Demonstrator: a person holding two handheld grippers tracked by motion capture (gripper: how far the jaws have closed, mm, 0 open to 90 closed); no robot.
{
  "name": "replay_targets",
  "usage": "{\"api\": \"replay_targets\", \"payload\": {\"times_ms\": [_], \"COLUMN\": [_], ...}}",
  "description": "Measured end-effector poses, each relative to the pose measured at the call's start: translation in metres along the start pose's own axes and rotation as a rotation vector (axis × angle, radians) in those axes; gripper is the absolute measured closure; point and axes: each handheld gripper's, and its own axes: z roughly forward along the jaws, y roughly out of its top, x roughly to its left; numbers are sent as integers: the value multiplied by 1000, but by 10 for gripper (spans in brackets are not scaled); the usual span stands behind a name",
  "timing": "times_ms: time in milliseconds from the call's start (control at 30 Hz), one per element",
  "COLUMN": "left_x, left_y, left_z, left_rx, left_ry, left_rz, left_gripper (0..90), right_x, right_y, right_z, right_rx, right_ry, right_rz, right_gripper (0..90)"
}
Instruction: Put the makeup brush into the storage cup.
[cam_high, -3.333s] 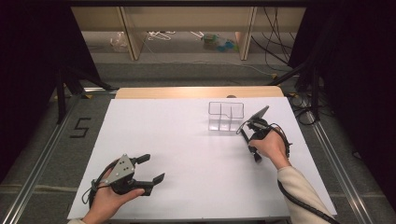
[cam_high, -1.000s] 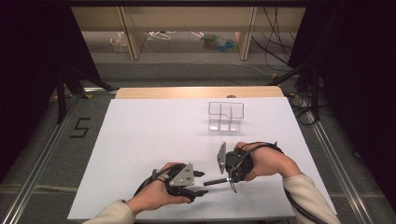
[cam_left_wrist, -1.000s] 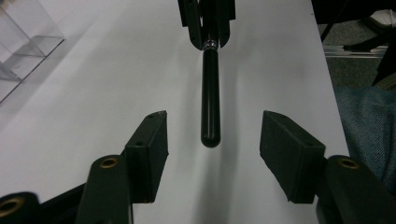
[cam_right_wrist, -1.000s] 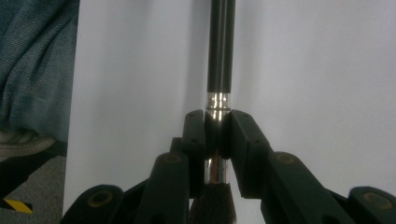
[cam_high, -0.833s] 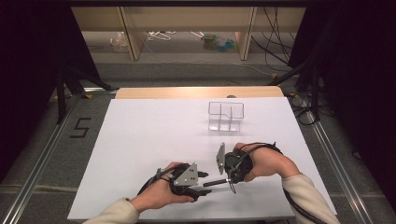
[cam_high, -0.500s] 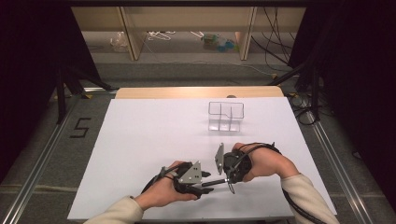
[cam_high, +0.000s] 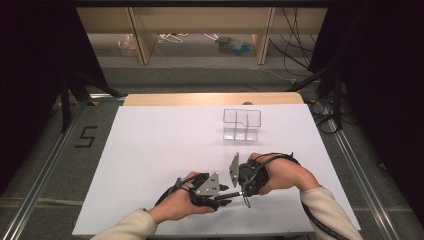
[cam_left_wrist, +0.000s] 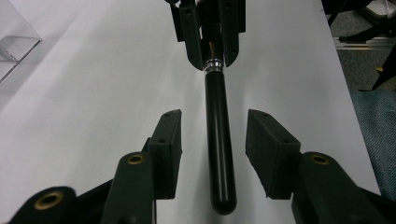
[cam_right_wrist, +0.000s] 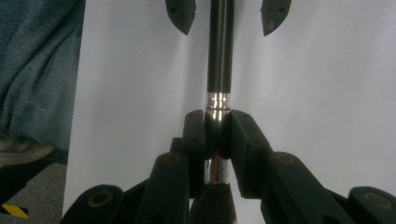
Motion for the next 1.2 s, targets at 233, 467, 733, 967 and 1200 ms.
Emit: {"api": "replay_targets", "payload": {"times_ms": [233, 467, 733, 967, 1200], "left_x": [0, 0, -1, -2, -3], "left_y": [1, 2, 2, 2, 3], "left_z": [2, 3, 7, 9, 8], "left_rx": [-4, 9, 14, 27, 35], "left_ry": [2, 1, -5, -8, 10], "left_rz": [-10, -5, -15, -5, -6], "left_gripper": [569, 589, 641, 720, 784], "right_x": [1, -1, -2, 1, 1], "right_y": [1, 2, 2, 3, 4], "right_z": [1, 0, 1, -1, -1], "right_rx": [-3, -2, -9, -13, -19], "right_ry": [8, -1, -7, 2, -8], "right_rz": [10, -3, -31, 12, 2], "right_gripper": [771, 771, 771, 771, 770]}}
